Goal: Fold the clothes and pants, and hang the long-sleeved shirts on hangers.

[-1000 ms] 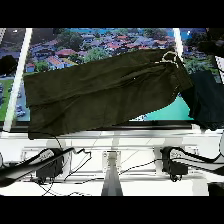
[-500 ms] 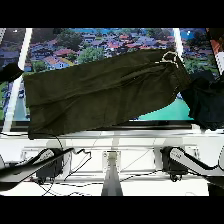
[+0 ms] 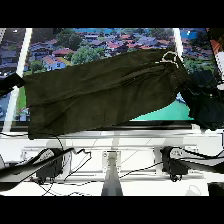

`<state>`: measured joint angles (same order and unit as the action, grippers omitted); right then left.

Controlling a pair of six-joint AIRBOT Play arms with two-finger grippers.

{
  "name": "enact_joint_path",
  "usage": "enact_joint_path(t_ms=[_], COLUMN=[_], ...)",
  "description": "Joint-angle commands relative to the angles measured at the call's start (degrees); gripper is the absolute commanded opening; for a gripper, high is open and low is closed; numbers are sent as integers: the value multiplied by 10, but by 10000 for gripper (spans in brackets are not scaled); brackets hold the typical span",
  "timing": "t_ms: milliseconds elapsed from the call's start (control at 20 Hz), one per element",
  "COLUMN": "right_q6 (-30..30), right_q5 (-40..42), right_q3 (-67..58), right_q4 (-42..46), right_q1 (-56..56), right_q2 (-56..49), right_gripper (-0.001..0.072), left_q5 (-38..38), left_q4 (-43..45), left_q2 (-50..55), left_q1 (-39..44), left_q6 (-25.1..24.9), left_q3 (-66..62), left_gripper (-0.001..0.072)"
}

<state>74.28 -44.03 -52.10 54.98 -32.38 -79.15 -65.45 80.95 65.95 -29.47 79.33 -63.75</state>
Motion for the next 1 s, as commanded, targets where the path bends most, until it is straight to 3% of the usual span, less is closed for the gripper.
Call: enact_joint_path(t_ms=[0,50,200,300,450,600,950], right_q6=[-66,-73,-76,-76,-78,-78,-78], right_q5=[56,61,65,66,72,74,59], right_q3=[-15,-19,-19,-19,-19,-19,-19], right_q4=[-38,-37,-37,-37,-37,-37,-37], right_q1=[4,8,16,17,17,17,17], right_q2=[-23,-23,-23,-23,-23,-23,-23], right_gripper=[547,532,199,43,36,35,36], left_q5=[-100,-132,-208,-207,-170,-159,-157], left_q4=[171,173,121,59,-2,-3,17], left_q2=[0,0,-3,-24,-96,-162,-180], left_q1=[-16,-34,-96,-130,-163,-198,-289], left_q6=[47,47,42,23,-19,-23,-66], left_q3=[10,21,88,155,248,316,341], left_gripper=[675,674,675,675,674,674,674])
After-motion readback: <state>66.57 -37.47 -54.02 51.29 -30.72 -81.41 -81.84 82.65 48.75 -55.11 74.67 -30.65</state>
